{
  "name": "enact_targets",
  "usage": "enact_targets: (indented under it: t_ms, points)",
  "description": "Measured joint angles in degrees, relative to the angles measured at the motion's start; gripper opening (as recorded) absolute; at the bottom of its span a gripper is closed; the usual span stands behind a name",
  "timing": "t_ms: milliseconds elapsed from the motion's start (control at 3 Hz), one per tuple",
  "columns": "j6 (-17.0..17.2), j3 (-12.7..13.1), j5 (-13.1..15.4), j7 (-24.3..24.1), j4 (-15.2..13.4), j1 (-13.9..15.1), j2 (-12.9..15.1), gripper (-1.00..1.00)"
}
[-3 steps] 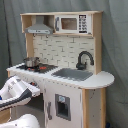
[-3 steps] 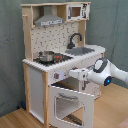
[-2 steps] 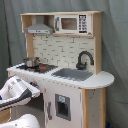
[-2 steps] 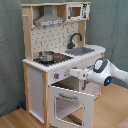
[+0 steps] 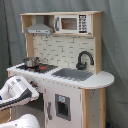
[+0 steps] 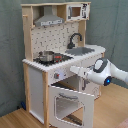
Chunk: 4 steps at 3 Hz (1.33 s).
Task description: Play with the kitchen
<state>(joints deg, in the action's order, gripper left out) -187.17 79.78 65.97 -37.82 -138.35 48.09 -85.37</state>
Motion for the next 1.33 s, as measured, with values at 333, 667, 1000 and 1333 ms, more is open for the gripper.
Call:
enact_targets:
  t_ms: [333,667,1000,1333]
  points:
    - [0.01,-0.02,-0.03,-7.44,0.04,-0.01,0.01,-1.00]
    - [0.02,-0.05,-0.04,-14.34,0.08,-0.01,0.01,-1.00]
    - [0.02,-0.09,-0.05,-20.29,0.11,-0.01,0.02,-1.00]
    - [0.02,-0.13,-0.06,-26.25,0.14,-0.01,0.09,-1.00]
